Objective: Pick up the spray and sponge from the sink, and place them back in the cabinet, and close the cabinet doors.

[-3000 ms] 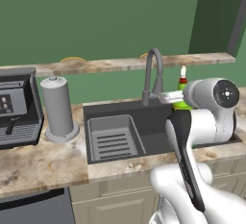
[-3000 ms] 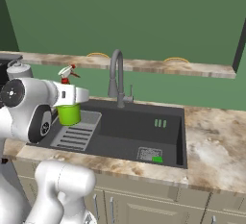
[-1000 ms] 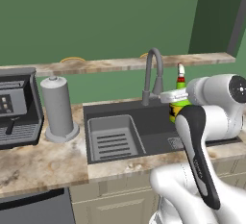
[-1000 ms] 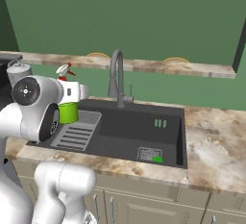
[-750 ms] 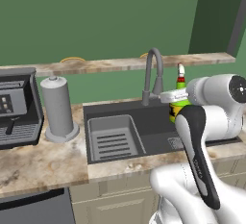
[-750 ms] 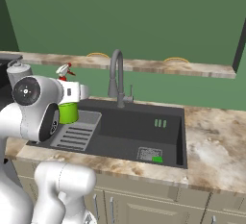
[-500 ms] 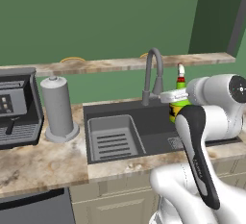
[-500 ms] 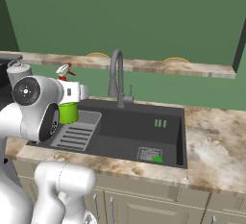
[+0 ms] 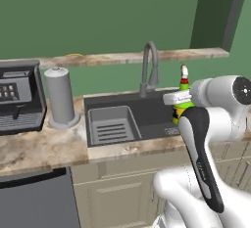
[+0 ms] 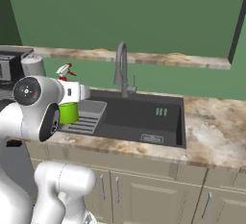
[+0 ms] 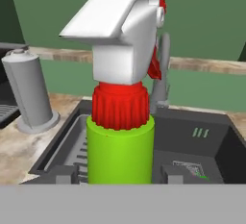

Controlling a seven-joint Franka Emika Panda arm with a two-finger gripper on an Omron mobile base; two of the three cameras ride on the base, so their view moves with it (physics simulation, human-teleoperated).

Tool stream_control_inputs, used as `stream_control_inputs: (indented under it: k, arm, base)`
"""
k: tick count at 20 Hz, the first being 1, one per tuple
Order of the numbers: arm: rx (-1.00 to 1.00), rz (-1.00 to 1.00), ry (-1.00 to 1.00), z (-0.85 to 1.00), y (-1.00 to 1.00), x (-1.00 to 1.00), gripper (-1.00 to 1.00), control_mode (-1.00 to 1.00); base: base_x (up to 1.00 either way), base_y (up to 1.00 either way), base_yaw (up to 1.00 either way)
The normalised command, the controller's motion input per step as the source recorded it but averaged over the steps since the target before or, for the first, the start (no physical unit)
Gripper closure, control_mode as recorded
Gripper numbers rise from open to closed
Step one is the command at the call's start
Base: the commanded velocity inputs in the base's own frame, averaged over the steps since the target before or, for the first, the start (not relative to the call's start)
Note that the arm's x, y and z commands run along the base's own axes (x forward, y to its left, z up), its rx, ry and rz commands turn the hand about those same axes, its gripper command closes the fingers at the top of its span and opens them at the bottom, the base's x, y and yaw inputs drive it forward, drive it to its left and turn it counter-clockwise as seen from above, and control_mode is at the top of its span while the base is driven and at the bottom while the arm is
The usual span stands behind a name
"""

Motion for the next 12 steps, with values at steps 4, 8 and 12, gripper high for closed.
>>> stream_control_inputs:
  k: [4, 8, 12]
  arm:
    - [0.0, 0.0, 0.0, 0.0, 0.0, 0.0, 1.0, 1.0]
    - [0.0, 0.0, 0.0, 0.0, 0.0, 0.0, 1.0, 1.0]
    - [0.0, 0.0, 0.0, 0.0, 0.0, 0.0, 1.0, 1.0]
  base:
    - [-0.91, -0.06, 0.0]
    - [-0.76, -0.03, 0.0]
    - [-0.55, -0.02, -0.01]
